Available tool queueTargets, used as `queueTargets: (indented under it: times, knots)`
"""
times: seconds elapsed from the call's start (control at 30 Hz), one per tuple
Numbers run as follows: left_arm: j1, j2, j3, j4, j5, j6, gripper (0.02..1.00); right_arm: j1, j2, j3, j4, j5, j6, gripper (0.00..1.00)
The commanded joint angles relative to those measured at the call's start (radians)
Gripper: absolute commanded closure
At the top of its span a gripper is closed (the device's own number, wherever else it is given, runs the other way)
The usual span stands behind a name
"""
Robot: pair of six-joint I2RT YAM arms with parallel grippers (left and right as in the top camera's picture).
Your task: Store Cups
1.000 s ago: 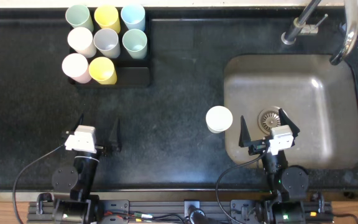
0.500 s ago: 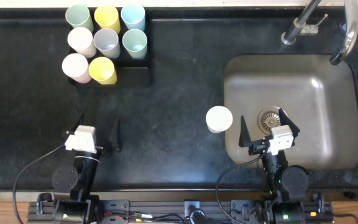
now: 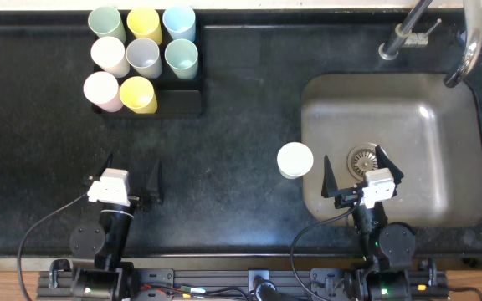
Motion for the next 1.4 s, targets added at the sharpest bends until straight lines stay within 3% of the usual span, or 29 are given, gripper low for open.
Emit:
queueTargets:
  times: [0.03, 0.43, 0.6, 0.7, 0.83, 1.07, 1.17, 1.4]
  knots:
    - [0.003, -0.007, -0.001, -0.003, 0.024, -0.004, 0.018, 0.000, -0.008, -0.013, 0.004, 0.012, 0.006, 0.003]
    - [0.003, -0.007, -0.001, -0.003, 0.025, -0.003, 0.018, 0.000, -0.005, 0.003, -0.003, 0.005, 0.029, 0.003]
    - [0.003, -0.007, -0.001, -0.003, 0.024, -0.004, 0.018, 0.000, 0.080, 0.174, -0.072, 0.131, 0.029, 0.003]
    - [0.003, -0.007, -0.001, -0.003, 0.025, -0.004, 0.018, 0.000, 0.200, 0.357, -0.156, 0.137, 0.030, 0.005]
    - [0.003, -0.007, -0.001, -0.003, 0.025, -0.004, 0.018, 0.000, 0.387, 0.616, -0.355, 0.071, 0.050, 0.003]
    - [0.003, -0.007, -0.001, -0.003, 0.025, -0.003, 0.018, 0.000, 0.786, 1.035, -0.872, -0.082, 0.059, 0.003]
    - [0.003, -0.007, -0.001, -0.003, 0.025, -0.004, 0.020, 0.000, 0.949, 1.155, -1.036, -0.091, 0.060, 0.003]
    - [0.003, -0.007, -0.001, -0.003, 0.025, -0.004, 0.018, 0.001, 1.273, 1.320, -1.216, -0.191, 0.078, 0.003]
